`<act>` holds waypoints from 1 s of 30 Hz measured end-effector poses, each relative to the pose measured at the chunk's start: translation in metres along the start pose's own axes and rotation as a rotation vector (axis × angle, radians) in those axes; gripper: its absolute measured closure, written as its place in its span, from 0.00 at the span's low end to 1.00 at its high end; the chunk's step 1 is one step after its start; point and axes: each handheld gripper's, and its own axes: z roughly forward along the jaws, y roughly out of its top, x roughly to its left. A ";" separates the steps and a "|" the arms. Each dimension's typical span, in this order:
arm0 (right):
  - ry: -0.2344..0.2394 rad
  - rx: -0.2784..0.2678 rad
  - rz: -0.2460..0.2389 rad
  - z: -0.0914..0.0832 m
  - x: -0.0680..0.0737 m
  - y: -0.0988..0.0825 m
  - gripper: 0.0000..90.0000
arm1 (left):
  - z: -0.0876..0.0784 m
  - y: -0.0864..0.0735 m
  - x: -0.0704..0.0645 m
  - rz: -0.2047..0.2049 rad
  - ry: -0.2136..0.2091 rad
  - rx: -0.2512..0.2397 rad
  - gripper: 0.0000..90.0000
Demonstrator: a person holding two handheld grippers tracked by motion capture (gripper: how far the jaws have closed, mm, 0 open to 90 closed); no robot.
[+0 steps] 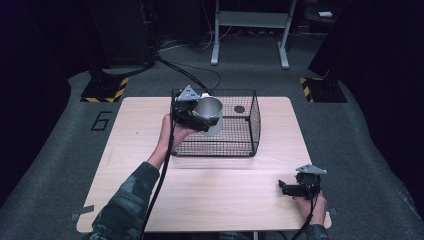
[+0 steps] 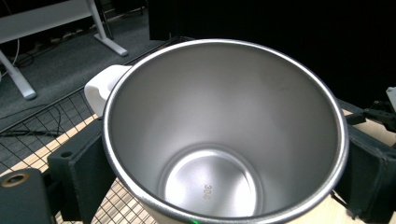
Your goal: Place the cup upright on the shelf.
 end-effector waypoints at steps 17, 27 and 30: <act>0.000 -0.001 0.000 0.000 0.000 0.000 0.02 | 0.029 -0.001 0.016 -0.021 0.022 0.052 0.08; 0.000 -0.001 0.002 0.000 0.000 0.000 0.03 | 0.048 -0.001 0.021 -0.031 0.029 0.080 0.08; -0.001 -0.002 0.008 0.000 0.001 0.000 0.03 | 0.054 -0.002 0.023 -0.031 0.027 0.088 0.08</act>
